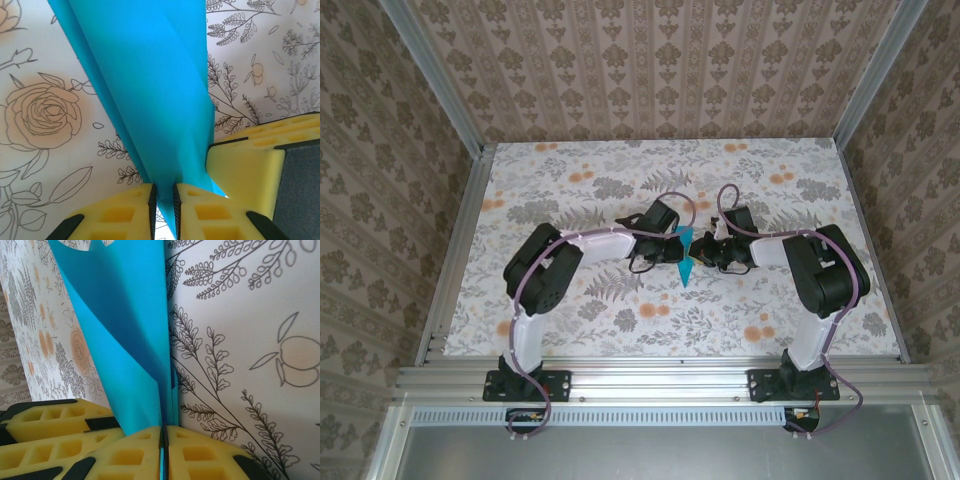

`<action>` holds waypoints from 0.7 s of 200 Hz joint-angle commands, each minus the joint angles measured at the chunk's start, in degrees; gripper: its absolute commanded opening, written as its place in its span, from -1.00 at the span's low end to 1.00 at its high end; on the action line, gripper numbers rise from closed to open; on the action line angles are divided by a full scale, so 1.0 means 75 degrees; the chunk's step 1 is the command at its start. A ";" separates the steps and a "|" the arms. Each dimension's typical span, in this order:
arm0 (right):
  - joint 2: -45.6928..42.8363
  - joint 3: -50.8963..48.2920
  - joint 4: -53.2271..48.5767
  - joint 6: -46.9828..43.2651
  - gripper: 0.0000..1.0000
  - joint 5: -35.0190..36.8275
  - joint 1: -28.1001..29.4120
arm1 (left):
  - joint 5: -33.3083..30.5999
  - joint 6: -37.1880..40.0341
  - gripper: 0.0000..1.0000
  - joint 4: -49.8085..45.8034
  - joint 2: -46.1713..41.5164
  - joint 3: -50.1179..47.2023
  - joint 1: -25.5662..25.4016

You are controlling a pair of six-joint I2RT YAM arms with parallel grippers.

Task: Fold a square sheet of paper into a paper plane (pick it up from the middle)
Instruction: Fold the wing for the fifth time at the center of the table.

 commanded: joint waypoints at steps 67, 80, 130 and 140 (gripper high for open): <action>0.0036 -0.0004 0.0381 0.0413 -0.75 -0.0259 -0.0048 | -0.0502 0.0726 -0.59 -0.1817 0.0728 0.1033 -0.0228; -0.0056 -0.0077 0.0550 0.0517 -0.74 -0.0347 -0.0073 | -0.0586 0.0749 -0.59 -0.2060 0.0823 0.1173 -0.0251; -0.1155 -0.0708 0.0779 0.0784 -0.63 -0.0356 -0.0288 | -0.0687 0.0842 -0.59 -0.2704 0.1152 0.1582 -0.0342; -0.1415 -0.0804 0.0536 0.0630 -0.62 -0.0289 -0.0284 | -0.0700 0.0873 -0.59 -0.2787 0.1213 0.1659 -0.0360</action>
